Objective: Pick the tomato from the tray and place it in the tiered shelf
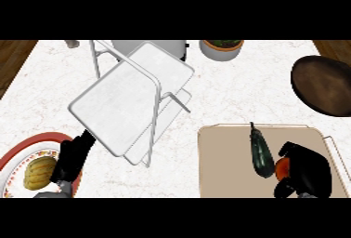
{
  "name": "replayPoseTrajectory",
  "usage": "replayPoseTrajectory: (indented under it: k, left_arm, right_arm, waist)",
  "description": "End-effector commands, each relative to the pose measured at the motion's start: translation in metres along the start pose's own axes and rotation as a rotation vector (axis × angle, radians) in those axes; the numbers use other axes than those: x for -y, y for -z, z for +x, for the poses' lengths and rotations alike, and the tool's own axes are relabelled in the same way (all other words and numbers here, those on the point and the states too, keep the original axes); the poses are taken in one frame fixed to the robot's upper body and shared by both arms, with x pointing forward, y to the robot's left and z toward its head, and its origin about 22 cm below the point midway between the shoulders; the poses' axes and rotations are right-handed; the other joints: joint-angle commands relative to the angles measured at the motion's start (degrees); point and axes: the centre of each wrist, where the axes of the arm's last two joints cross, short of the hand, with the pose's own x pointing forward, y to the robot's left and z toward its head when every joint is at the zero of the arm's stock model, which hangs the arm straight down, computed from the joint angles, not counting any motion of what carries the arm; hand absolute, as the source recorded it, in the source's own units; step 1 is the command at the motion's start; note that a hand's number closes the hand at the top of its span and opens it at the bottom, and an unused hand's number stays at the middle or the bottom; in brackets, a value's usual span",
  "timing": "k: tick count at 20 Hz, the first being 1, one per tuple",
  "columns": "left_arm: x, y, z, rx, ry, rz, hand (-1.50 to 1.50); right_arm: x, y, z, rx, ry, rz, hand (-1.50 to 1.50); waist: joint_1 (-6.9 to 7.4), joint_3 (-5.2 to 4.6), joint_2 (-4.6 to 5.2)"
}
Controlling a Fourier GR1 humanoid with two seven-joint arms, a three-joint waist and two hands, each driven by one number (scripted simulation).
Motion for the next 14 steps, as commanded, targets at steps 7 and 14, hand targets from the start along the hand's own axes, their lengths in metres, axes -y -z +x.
replayPoseTrajectory:
  k: [7, 14]
  left_arm:
    - [-0.001, -0.02, 0.003, 0.003, 0.0, -0.035, 0.0]
    - [0.019, 0.011, 0.011, 0.027, 0.014, -0.063, 0.0]
  right_arm:
    - [-0.003, -0.012, -0.003, -0.006, -0.025, -0.158, 1.5]
    - [0.013, -0.019, 0.058, 0.677, -0.066, 0.08, 1.5]
  waist:
    - [0.0, 0.5, 0.21]
    - [3.27, 0.53, 0.92]
